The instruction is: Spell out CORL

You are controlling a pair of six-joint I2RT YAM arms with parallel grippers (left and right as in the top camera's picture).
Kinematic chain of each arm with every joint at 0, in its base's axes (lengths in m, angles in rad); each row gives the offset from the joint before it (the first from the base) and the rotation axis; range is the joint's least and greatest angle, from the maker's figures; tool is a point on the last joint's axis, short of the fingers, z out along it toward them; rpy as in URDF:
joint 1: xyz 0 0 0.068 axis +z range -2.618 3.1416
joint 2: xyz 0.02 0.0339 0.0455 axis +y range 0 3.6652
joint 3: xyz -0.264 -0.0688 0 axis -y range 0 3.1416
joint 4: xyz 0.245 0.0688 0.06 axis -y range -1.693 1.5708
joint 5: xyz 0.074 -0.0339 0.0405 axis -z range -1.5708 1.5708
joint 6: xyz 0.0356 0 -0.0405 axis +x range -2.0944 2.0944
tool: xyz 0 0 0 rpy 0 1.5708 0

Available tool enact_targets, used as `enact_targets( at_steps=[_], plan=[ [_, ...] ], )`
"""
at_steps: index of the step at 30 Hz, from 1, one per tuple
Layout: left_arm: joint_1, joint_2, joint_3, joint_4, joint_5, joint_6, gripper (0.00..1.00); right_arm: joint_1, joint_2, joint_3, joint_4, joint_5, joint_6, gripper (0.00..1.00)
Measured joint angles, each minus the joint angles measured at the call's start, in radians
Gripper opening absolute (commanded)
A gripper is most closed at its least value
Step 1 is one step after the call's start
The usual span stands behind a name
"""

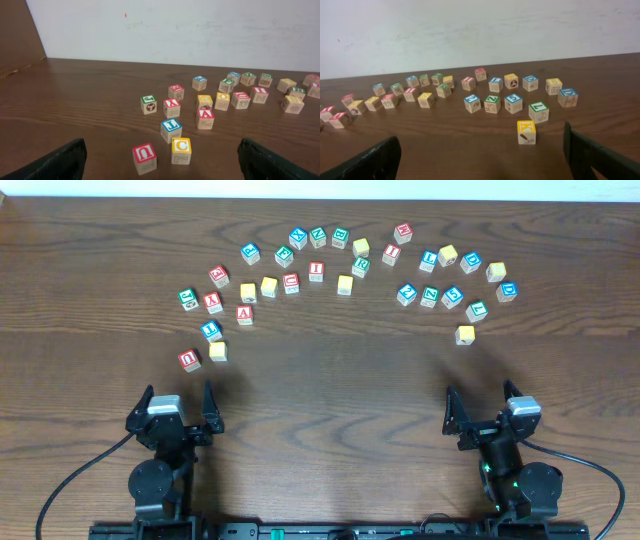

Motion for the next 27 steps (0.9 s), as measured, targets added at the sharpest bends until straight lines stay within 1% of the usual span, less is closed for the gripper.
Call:
enact_targets(
  at_steps=[14,21,24,27],
  plan=[
    [0.0,0.0,0.0,0.005,0.003,0.0,0.95,0.0,0.0,0.0,0.0,0.0,0.0,0.99],
    [0.0,0.01,-0.003,0.083,0.08,0.018,0.95,0.0,0.0,0.0,0.0,0.0,0.0,0.99],
    [0.0,0.056,0.001,0.083,0.096,0.037,0.95,0.0,0.0,0.0,0.0,0.0,0.0,0.99],
    [0.0,0.171,0.053,0.077,0.111,0.047,0.95,0.0,0.001,0.0,0.0,0.0,0.0,0.99]
  ],
)
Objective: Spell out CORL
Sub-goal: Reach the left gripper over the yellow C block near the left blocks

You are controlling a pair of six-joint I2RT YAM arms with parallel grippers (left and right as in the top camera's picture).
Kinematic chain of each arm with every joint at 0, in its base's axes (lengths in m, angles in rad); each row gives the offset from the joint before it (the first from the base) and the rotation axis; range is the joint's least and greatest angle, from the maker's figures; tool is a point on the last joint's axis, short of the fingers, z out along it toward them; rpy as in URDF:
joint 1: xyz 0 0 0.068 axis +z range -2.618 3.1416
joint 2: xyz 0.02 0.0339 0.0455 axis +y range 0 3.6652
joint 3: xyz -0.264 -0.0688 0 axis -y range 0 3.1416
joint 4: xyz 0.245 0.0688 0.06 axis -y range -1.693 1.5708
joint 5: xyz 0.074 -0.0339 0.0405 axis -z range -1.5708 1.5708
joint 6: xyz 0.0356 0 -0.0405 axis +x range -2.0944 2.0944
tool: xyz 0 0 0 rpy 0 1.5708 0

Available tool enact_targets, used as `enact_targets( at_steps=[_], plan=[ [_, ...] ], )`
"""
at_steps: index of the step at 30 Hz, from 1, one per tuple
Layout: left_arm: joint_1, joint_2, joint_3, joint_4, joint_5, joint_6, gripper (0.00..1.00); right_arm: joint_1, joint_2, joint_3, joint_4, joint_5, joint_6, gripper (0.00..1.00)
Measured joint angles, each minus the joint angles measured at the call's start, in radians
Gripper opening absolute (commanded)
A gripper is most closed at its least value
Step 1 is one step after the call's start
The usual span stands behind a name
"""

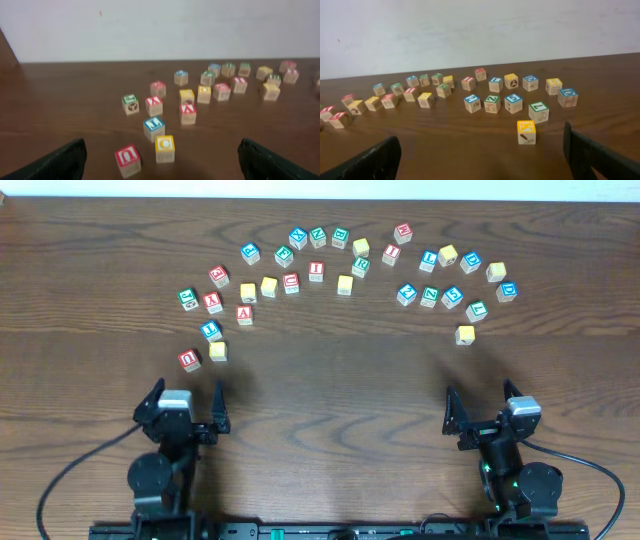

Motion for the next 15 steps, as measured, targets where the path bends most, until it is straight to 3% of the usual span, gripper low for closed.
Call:
enact_targets(
  at_steps=[7,15],
  plan=[
    [0.0,0.415,0.351,-0.095,0.078,0.002,0.95,0.0,0.002,0.0,0.0,0.0,0.0,0.99],
    [-0.001,1.007,0.934,-0.644,0.115,0.001,0.95,0.0,0.003,0.0,0.0,0.0,0.0,0.99]
  ],
)
